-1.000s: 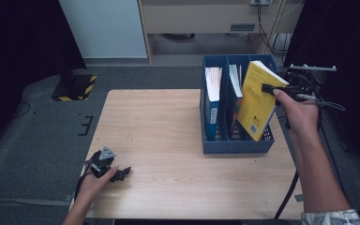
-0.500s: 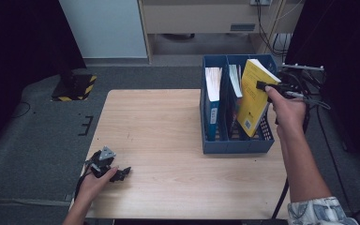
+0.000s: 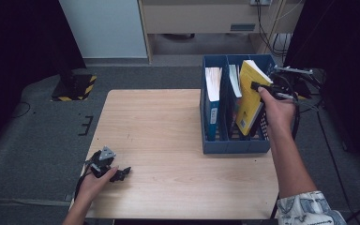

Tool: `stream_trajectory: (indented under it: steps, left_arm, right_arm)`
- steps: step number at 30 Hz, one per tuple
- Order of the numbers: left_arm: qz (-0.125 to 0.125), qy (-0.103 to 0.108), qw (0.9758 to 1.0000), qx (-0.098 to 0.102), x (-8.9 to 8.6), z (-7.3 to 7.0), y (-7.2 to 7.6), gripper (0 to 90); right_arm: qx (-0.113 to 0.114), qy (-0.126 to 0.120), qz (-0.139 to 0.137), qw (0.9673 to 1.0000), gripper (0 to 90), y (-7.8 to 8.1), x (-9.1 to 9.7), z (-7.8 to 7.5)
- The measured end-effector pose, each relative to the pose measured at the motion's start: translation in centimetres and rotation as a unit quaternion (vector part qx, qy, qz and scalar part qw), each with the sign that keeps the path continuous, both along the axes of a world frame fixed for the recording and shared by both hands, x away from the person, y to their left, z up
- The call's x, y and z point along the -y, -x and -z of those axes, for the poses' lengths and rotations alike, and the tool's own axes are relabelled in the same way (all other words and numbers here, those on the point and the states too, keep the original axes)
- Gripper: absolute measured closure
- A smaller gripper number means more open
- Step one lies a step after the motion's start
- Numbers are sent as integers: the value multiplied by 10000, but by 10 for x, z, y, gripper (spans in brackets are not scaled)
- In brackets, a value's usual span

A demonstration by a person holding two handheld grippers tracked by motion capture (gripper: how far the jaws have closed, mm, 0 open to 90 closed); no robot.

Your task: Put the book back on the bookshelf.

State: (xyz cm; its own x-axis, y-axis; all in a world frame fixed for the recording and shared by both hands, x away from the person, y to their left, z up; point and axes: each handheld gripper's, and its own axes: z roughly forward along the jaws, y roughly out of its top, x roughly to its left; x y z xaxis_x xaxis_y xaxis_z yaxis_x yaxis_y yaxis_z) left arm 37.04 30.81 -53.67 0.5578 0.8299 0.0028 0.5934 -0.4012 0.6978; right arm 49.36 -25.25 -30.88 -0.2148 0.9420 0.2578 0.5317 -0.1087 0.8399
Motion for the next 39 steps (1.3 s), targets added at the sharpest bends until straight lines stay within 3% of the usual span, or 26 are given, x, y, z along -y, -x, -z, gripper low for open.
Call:
stream_trajectory:
  steps: [23, 39]
  left_arm:
    - [1, 12, 10000, -10, 0, 0, 0, 0]
    - [14, -9, 10000, -17, 0, 0, 0, 0]
  right_arm:
    - [6, 53, 36, 10000, 742, -5, -15, 21]
    - [-83, -53, 5, 10000, 735, -6, -15, 37]
